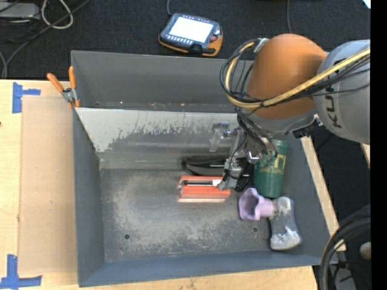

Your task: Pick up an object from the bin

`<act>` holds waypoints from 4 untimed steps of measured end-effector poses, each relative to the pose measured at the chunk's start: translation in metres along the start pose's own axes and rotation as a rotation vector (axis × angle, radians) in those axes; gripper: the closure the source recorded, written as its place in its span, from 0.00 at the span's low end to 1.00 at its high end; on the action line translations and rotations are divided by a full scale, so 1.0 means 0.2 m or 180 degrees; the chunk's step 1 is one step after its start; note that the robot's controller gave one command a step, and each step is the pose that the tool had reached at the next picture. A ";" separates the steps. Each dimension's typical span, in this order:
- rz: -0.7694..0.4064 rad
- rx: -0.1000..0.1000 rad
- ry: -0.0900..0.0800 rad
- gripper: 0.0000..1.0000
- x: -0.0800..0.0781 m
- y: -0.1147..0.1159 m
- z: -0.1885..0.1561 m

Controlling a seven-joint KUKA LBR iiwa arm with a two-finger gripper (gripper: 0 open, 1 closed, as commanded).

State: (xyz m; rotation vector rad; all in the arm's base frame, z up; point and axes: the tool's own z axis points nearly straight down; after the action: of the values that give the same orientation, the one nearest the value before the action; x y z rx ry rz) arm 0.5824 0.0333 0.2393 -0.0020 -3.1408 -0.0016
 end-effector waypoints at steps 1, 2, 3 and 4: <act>0.0001 0.0000 0.0000 1.00 0.00 0.00 0.00; 0.0001 0.0000 0.0000 1.00 0.00 0.00 0.00; -0.0380 -0.0001 0.0004 1.00 0.27 0.03 0.19; -0.0349 0.0002 0.0013 1.00 0.33 0.06 0.21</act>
Offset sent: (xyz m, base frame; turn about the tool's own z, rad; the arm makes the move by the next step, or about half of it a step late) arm 0.0000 0.0000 0.0000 0.0000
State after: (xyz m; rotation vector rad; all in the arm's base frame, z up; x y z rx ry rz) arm 0.5163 0.0449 0.1968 0.1701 -3.1323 -0.0009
